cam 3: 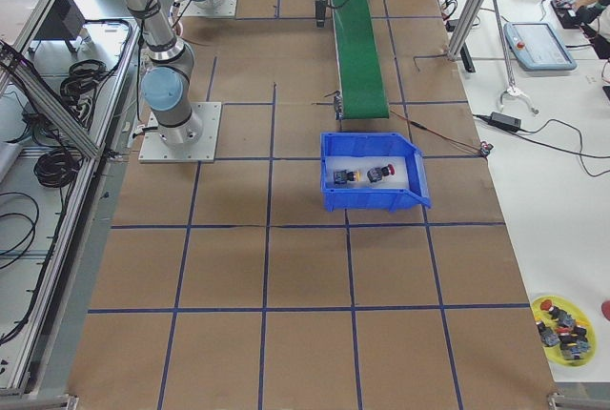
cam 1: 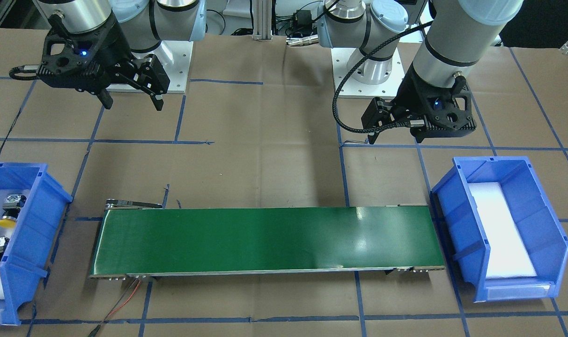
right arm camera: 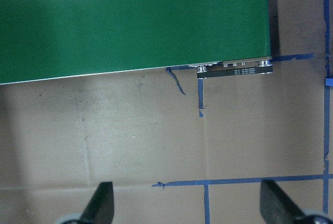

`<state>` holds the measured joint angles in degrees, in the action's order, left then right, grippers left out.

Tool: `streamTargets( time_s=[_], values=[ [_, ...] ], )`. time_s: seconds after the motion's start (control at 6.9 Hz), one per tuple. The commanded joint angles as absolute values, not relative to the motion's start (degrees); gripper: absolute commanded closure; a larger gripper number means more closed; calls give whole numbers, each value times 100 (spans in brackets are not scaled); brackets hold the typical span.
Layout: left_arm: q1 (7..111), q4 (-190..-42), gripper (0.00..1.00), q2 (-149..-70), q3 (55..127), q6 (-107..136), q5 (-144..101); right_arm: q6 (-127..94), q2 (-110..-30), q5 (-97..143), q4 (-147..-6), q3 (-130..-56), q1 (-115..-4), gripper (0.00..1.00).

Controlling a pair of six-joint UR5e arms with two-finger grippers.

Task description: Transport two buttons from left to right

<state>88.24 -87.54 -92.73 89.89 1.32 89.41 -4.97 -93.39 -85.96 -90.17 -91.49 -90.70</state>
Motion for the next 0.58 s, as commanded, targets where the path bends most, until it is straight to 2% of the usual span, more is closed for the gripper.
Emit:
streamTargets(
  time_s=[0.0, 0.43],
  values=[
    [8824, -8754, 0, -9281, 8982, 132, 8938, -492, -9325, -8596, -8965, -9149, -9070, 0],
    [8824, -8754, 0, -9281, 8982, 132, 8938, -492, -9325, -8596, -8938, -9149, -9070, 0]
  ],
)
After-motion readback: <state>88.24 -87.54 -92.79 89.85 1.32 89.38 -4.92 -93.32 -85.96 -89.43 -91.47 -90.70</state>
